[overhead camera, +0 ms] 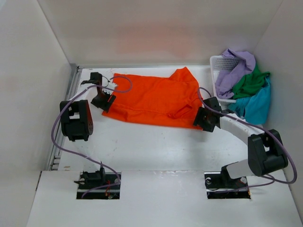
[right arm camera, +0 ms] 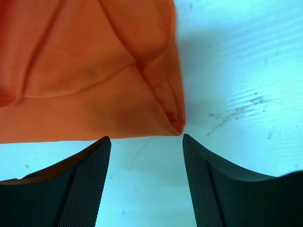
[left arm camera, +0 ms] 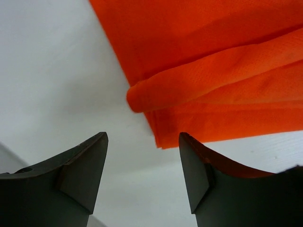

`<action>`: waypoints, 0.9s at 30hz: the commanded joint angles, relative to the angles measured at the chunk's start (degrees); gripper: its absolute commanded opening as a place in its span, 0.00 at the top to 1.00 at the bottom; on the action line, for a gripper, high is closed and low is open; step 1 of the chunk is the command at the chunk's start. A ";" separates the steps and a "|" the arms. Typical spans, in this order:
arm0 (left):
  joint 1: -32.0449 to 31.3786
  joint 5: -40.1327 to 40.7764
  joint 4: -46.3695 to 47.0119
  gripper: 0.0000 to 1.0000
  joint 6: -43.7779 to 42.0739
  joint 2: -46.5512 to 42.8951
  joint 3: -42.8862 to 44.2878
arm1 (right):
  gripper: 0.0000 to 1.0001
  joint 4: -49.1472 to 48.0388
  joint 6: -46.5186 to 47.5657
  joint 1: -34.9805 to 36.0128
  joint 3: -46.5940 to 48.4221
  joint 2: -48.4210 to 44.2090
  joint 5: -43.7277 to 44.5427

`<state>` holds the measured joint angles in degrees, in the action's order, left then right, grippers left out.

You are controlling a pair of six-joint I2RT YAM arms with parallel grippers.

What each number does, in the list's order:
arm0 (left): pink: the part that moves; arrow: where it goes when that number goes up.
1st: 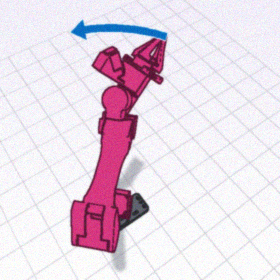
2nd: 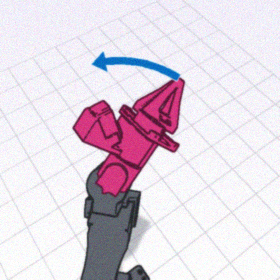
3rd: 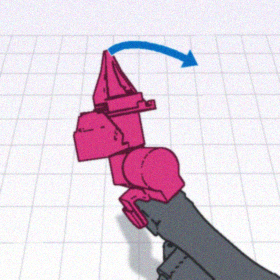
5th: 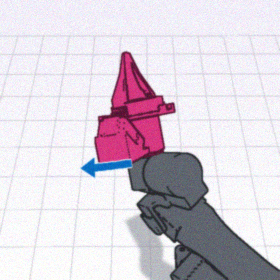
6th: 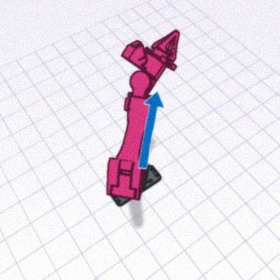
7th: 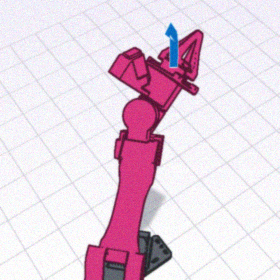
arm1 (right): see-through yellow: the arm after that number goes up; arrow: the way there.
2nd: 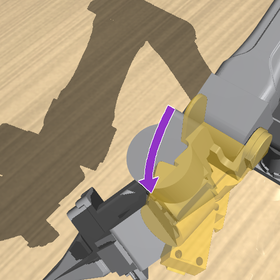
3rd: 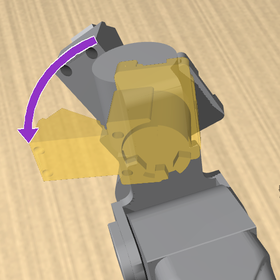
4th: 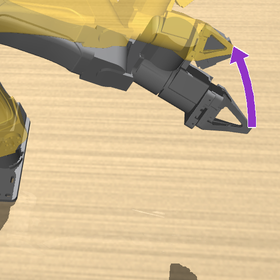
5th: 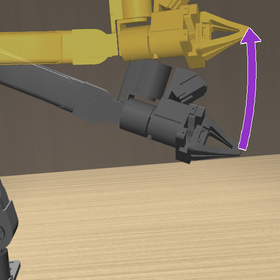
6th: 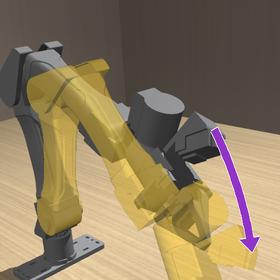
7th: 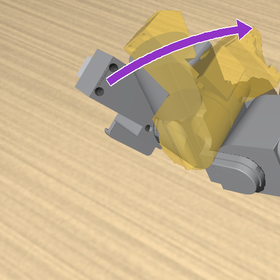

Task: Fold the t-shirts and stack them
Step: Fold the flattened tshirt in 1/3 of the way

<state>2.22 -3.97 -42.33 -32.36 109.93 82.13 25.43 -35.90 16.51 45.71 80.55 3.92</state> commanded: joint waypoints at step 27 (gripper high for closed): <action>8.19 2.20 -11.10 0.89 1.78 -14.04 -18.75 | 1.00 5.58 -13.39 2.24 -12.31 -18.22 -7.62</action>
<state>9.76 -5.52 -48.75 -27.51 100.79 66.13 25.17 -44.95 16.29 35.29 67.11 -4.34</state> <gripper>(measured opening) 0.085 0.010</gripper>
